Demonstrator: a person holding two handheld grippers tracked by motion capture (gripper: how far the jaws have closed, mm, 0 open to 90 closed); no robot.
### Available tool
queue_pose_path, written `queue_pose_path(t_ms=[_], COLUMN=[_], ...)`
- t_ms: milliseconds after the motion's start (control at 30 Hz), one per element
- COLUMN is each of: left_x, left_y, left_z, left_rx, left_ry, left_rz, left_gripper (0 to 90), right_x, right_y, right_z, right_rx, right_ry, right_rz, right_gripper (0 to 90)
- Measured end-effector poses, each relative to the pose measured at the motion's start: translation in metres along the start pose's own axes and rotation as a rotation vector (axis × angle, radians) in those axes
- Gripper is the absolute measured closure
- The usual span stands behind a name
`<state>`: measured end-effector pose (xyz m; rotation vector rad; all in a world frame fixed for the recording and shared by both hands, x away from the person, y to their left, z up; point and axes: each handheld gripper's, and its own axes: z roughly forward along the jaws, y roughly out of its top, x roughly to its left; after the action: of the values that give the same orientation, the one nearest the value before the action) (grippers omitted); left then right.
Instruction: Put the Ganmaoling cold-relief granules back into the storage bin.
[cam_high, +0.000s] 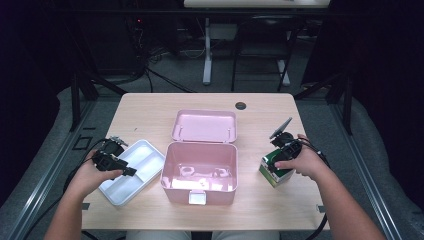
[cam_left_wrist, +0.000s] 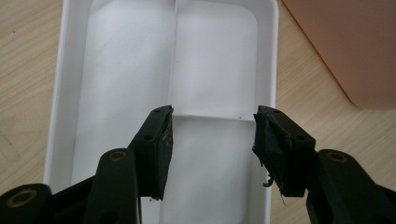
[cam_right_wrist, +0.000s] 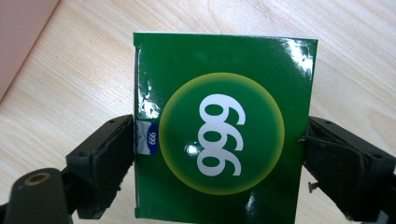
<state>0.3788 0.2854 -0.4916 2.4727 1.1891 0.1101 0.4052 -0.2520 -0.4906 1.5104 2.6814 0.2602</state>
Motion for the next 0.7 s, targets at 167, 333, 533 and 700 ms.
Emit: queue_pose_path(t_ms=[167,333,533,700], left_x=[-0.0004,0.0001,-0.0008,-0.0008], left_y=[0.0001,-0.0001,-0.0001,0.0002], left_z=[-0.0001,-0.0010,-0.0011,-0.0009], left_rx=[-0.002,-0.006,-0.010,-0.008], left_ry=[-0.001,-0.001,-0.002,-0.001], left_rz=[0.001,0.001,-0.004,0.000], left_gripper=[47.1,47.2,47.2,47.2], right_x=[0.0004,0.0007,0.0016,0.0013], right_y=[0.0028,0.0040,0.0059,0.0059], right_z=[0.0018,0.0019,0.0021,0.0014], right_rx=[0.018,0.035,0.044,0.047], right_ry=[-0.009,-0.009,-0.020,-0.019], right_rz=[0.000,0.008,0.011,0.010], right_gripper=[13.3,13.5,13.7,14.6])
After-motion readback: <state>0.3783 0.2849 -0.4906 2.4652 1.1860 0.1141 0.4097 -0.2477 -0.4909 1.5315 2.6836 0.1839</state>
